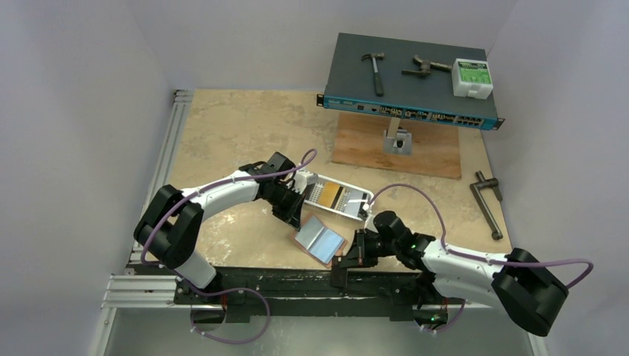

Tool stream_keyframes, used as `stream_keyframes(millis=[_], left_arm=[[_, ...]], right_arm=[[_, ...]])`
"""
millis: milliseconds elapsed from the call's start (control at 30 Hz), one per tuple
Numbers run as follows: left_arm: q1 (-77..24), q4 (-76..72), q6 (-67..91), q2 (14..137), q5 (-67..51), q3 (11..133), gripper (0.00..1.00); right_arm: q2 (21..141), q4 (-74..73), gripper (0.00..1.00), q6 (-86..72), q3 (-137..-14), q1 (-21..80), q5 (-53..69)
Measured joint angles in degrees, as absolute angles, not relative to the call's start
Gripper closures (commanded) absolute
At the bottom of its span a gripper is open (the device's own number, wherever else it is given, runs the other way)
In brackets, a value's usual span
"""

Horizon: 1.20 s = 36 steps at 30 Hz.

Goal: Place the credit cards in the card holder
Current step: Pick up the card holder from the center of the board.

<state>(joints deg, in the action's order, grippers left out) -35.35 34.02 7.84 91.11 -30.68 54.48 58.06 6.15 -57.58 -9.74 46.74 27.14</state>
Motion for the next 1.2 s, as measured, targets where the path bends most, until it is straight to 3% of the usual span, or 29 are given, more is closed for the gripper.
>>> stream_keyframes(millis=[867, 1200], left_arm=[[-35.35, 34.15, 7.73, 91.11, -30.70, 54.48, 1.00], [-35.35, 34.17, 7.73, 91.11, -30.72, 54.48, 1.00]], right_arm=[[52.34, 3.01, 1.00, -55.16, -9.74, 46.44, 28.53], [57.43, 4.97, 1.00, -54.85, -10.09, 46.09, 29.63]])
